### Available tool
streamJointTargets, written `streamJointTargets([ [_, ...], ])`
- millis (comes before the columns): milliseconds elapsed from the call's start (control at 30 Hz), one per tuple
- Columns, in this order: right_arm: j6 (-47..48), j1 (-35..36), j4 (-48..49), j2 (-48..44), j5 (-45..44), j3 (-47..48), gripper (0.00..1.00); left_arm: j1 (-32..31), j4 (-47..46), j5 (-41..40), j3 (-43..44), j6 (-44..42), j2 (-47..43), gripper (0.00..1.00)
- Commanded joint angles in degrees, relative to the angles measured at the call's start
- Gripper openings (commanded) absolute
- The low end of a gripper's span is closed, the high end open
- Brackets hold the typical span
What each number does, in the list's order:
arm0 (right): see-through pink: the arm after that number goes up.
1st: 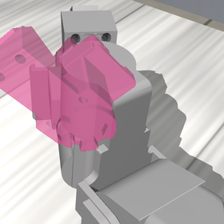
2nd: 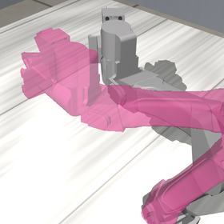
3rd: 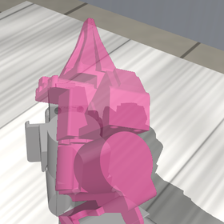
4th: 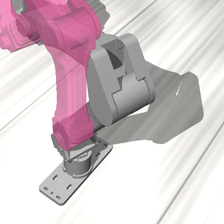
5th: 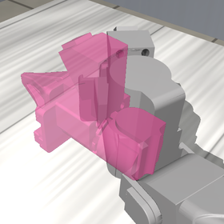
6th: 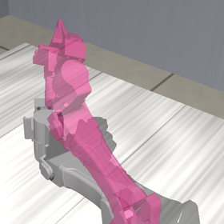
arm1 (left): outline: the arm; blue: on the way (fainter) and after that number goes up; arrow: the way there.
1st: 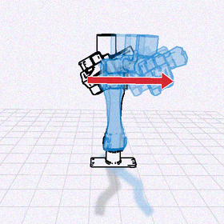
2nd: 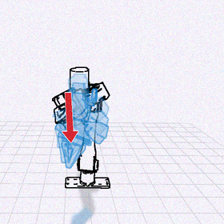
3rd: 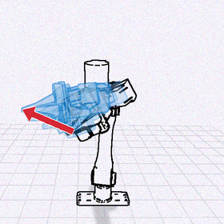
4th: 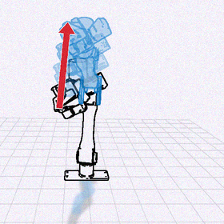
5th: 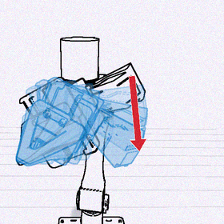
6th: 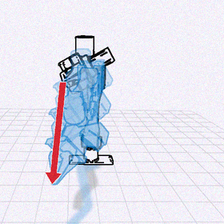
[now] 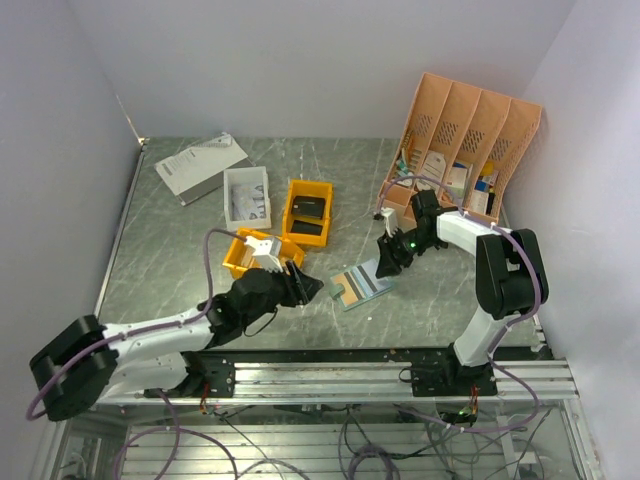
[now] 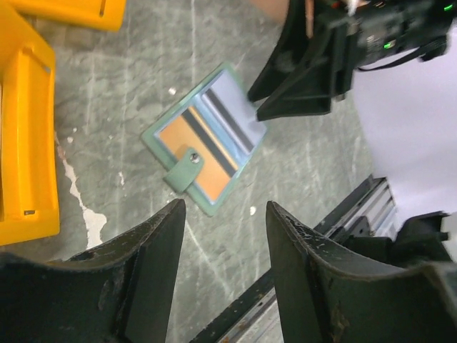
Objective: Put the credit cards into the card holder
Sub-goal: Insert the credit card into the card holder.
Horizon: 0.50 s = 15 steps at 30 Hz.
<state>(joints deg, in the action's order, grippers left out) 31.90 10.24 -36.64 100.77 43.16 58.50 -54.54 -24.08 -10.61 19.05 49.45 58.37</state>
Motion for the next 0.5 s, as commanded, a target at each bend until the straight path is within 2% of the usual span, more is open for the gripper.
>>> streamJointTargets([
  [0,0.4,-0.4,-2.0,1.2,2.1,1.5,0.39,-1.5,-5.8,1.3,0.8,1.5,6.6,0.59],
  [200,0.4,-0.4,-2.9,2.9,1.6,1.8,0.36,-4.1,-7.5,1.3,4.2,1.4,16.1,0.54],
  [467,-1.4,-0.5,-1.4,2.6,-1.3,1.4,0.40,-5.4,-7.4,1.4,7.6,1.2,23.5,0.51],
])
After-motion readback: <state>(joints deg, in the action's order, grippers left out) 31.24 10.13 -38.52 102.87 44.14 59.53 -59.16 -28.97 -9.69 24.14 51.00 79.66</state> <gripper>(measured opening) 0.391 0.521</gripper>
